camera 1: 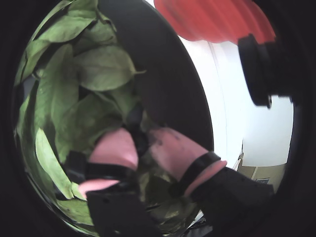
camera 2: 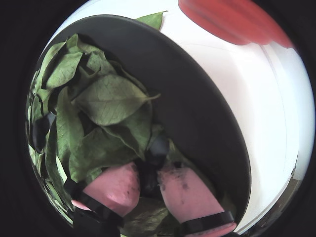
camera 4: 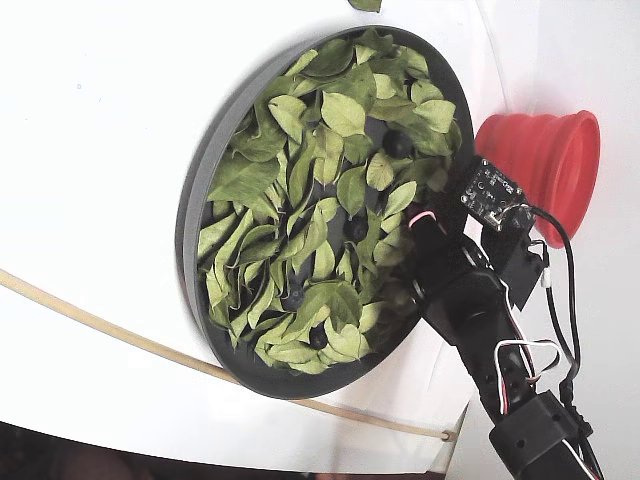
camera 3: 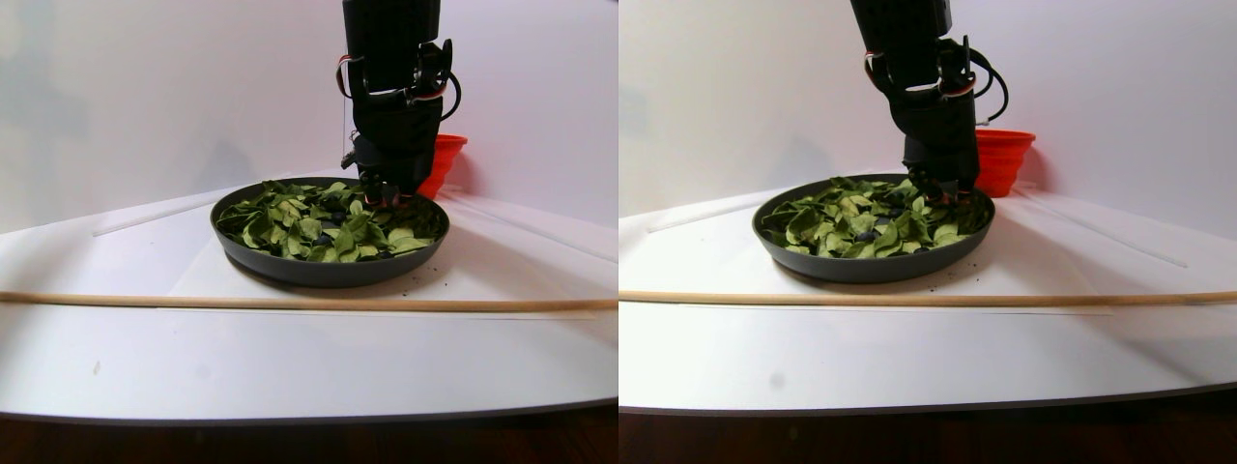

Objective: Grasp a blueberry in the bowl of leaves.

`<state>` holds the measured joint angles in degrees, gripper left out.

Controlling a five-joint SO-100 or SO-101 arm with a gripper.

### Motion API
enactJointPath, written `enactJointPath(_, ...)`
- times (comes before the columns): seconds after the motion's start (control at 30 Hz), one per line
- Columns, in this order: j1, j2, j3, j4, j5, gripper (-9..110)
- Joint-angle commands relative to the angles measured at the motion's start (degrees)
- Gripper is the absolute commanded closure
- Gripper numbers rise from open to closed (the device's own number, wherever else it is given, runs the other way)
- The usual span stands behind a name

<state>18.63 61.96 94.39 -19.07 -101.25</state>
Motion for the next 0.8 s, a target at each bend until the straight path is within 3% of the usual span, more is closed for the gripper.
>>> enactJointPath(0.0,0.1,7.6,-0.4,-1.4,-0.7,94)
enactJointPath(0.77,0.4,15.9,4.0,-1.4,-1.8,94)
